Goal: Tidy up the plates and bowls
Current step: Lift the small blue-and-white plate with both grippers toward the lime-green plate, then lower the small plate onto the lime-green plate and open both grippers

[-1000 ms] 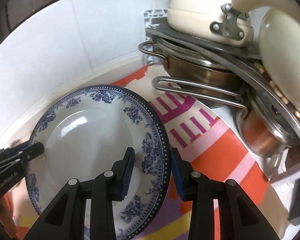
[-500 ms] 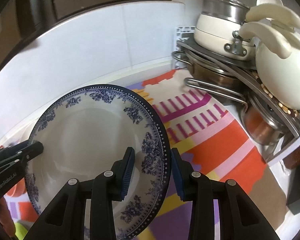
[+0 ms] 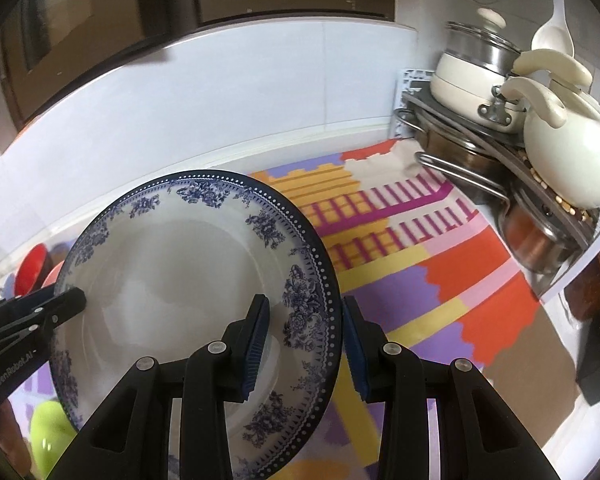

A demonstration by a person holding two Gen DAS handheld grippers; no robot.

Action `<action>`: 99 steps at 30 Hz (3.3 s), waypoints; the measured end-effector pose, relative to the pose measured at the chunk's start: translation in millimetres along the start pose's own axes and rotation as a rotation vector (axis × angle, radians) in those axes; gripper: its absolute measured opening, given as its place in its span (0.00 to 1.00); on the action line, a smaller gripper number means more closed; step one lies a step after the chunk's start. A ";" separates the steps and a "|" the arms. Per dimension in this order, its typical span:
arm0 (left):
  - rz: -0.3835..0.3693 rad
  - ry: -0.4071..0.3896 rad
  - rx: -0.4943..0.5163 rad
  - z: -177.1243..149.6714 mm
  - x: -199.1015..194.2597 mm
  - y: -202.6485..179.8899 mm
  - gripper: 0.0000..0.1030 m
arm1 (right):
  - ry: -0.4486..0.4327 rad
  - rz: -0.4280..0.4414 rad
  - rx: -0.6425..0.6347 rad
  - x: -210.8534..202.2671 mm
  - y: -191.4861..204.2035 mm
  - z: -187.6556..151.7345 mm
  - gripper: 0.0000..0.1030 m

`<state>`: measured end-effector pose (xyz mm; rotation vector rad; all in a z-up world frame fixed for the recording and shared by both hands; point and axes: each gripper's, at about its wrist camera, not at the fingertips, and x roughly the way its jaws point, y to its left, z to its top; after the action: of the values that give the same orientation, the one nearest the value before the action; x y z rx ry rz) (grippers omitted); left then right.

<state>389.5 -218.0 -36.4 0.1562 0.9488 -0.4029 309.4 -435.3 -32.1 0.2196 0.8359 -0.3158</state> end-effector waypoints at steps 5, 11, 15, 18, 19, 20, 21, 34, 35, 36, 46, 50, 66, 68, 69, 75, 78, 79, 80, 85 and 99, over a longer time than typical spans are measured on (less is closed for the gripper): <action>0.010 0.006 -0.044 -23.8 -18.1 31.8 0.34 | -0.001 0.014 -0.034 -14.8 28.5 -14.7 0.36; 0.008 0.020 -0.097 -49.6 -37.6 60.9 0.34 | -0.006 0.021 -0.076 -30.2 60.9 -32.6 0.36; 0.022 0.028 -0.125 -68.5 -51.3 81.8 0.34 | -0.005 0.025 -0.104 -40.0 82.6 -46.6 0.36; 0.041 0.030 -0.145 -83.0 -60.9 97.1 0.34 | -0.003 0.040 -0.122 -44.9 97.0 -57.3 0.36; 0.046 0.030 -0.149 -86.3 -63.1 100.6 0.34 | 0.000 0.045 -0.126 -45.9 101.1 -60.4 0.36; 0.050 0.033 -0.156 -91.1 -66.0 106.1 0.34 | 0.004 0.053 -0.131 -47.3 106.6 -64.9 0.36; 0.054 0.035 -0.162 -95.3 -68.4 110.6 0.34 | 0.006 0.059 -0.140 -48.5 112.2 -69.1 0.36; 0.101 0.081 -0.242 -156.1 -94.9 163.1 0.35 | 0.049 0.129 -0.249 -62.7 176.1 -108.2 0.36; 0.103 0.086 -0.246 -159.3 -94.9 165.6 0.35 | 0.051 0.129 -0.255 -62.8 178.4 -110.3 0.36; 0.108 0.094 -0.251 -163.3 -94.5 168.4 0.35 | 0.057 0.132 -0.261 -62.7 182.3 -113.5 0.37; 0.121 0.179 -0.280 -194.4 -81.9 181.6 0.35 | 0.147 0.148 -0.311 -50.1 203.8 -140.4 0.37; 0.123 0.212 -0.282 -202.9 -74.7 182.0 0.35 | 0.184 0.147 -0.318 -42.7 205.5 -149.8 0.37; 0.126 0.296 -0.290 -217.8 -53.4 179.9 0.36 | 0.282 0.146 -0.331 -17.9 203.6 -171.3 0.37; 0.129 0.299 -0.289 -217.7 -52.3 179.2 0.36 | 0.289 0.148 -0.329 -16.4 203.1 -171.5 0.37; 0.131 0.300 -0.287 -217.7 -52.1 179.0 0.36 | 0.291 0.149 -0.330 -15.9 203.5 -171.7 0.37; 0.136 0.317 -0.288 -219.8 -48.8 178.6 0.36 | 0.310 0.156 -0.332 -13.2 203.0 -173.3 0.37; 0.138 0.330 -0.287 -221.5 -47.9 177.6 0.36 | 0.319 0.156 -0.337 -12.1 202.7 -174.9 0.37; 0.138 0.333 -0.287 -221.5 -47.4 177.3 0.36 | 0.322 0.156 -0.340 -11.7 202.7 -175.6 0.37; 0.138 0.335 -0.286 -221.4 -47.1 177.3 0.36 | 0.325 0.157 -0.342 -11.5 202.7 -176.5 0.37; 0.132 0.349 -0.289 -222.3 -45.1 176.5 0.38 | 0.334 0.158 -0.350 -11.7 202.4 -178.7 0.37; 0.116 0.325 -0.294 -217.0 -50.2 174.2 0.53 | 0.359 0.184 -0.362 -7.8 203.2 -177.7 0.42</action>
<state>269.2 20.7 -128.8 0.0076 1.3005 -0.1279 254.7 -189.0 -128.5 0.0116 1.2018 0.0540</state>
